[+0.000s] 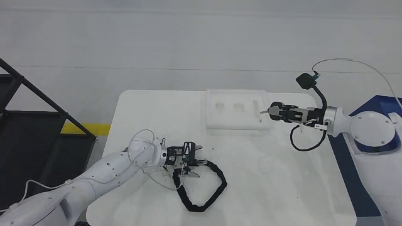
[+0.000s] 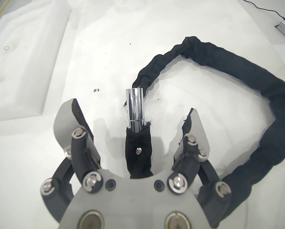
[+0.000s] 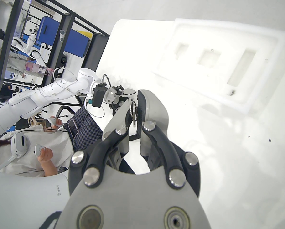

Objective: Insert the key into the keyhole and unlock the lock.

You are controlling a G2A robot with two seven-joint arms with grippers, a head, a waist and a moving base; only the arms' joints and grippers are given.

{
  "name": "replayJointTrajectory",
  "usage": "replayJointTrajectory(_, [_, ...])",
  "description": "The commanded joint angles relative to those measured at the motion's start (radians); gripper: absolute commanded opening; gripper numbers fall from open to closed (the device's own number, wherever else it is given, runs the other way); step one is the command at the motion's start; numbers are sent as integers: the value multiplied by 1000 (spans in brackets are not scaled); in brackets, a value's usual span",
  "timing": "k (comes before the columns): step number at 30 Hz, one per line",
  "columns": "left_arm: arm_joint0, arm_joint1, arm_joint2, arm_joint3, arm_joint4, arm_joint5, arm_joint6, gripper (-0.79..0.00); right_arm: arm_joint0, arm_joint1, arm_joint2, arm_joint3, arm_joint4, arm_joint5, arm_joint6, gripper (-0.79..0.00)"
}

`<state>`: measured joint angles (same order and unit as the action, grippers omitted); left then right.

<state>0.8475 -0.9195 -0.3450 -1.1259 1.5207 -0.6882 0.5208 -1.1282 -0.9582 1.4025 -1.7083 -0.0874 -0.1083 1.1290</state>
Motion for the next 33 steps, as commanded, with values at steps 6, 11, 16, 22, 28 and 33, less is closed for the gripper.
replayJointTrajectory(6, [13, -10, -17, 12, 4, -1, -7, -400, 0, 0, 0, 0, 0, 0, 0, -785])
replayJointTrajectory(11, [22, -18, -26, 17, 6, -8, -26, -477, 0, 0, 0, 0, 0, 0, 0, -785])
replayJointTrajectory(16, [26, -28, -42, 37, -22, -23, -48, -785, 0, 0, 0, 0, 0, 0, 0, -785])
replayJointTrajectory(22, [24, -32, -65, 38, -34, -57, -33, -785, 0, 0, 0, 0, 0, 0, 0, -785])
replayJointTrajectory(28, [5, -24, -94, 9, -17, -147, 57, -785, 0, 0, 0, 0, 0, 0, 0, -785])
replayJointTrajectory(33, [-35, -15, -115, -36, 21, -264, 148, -785, 0, 0, 0, 0, 0, 0, 0, -785])
